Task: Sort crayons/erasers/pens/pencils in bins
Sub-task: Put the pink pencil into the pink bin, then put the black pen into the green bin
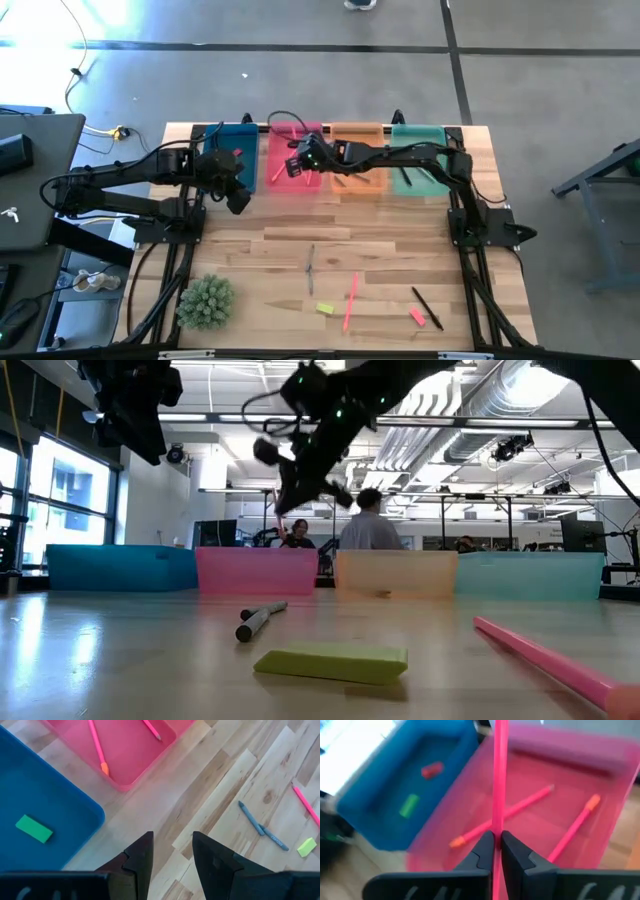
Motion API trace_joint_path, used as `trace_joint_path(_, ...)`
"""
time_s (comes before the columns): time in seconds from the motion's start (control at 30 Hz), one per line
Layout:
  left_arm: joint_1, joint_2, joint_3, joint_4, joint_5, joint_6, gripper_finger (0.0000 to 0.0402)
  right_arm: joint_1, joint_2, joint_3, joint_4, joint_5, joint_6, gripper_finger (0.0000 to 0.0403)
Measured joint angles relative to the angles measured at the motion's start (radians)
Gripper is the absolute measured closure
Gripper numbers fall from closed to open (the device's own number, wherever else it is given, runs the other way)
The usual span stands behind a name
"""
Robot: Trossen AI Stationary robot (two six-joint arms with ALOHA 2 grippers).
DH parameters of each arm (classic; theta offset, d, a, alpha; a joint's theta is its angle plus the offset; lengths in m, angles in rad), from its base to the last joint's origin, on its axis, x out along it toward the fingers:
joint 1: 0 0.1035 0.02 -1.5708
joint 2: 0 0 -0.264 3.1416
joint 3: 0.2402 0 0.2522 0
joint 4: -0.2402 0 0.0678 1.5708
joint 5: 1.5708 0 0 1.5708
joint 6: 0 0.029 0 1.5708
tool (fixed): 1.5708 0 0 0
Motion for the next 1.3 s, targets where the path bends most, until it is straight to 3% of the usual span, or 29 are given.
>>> trace_joint_path(0.43, 0.000, 0.001, 0.000, 0.000, 0.000, -0.008, 0.0275, -0.001, 0.085, -0.001, -0.011, -0.084, 0.015, 0.0392)
trace_joint_path(0.7, 0.000, 0.001, 0.000, 0.000, 0.000, -0.008, 0.0275, -0.002, 0.079, 0.001, -0.010, -0.108, 0.021, 0.0310)
trace_joint_path(0.83, 0.000, 0.001, 0.000, 0.000, 0.000, -0.008, 0.0275, -0.009, 0.073, 0.002, -0.019, -0.174, 0.035, 0.0270)
trace_joint_path(1.0, 0.000, 0.001, 0.000, 0.000, 0.000, -0.008, 0.0275, -0.014, 0.033, 0.002, -0.087, -0.205, 0.043, 0.0255)
trace_joint_path(1.3, 0.000, 0.001, 0.000, -0.010, 0.003, 0.005, 0.0275, 0.061, -0.117, 0.002, -0.228, -0.208, -0.138, 0.0254)
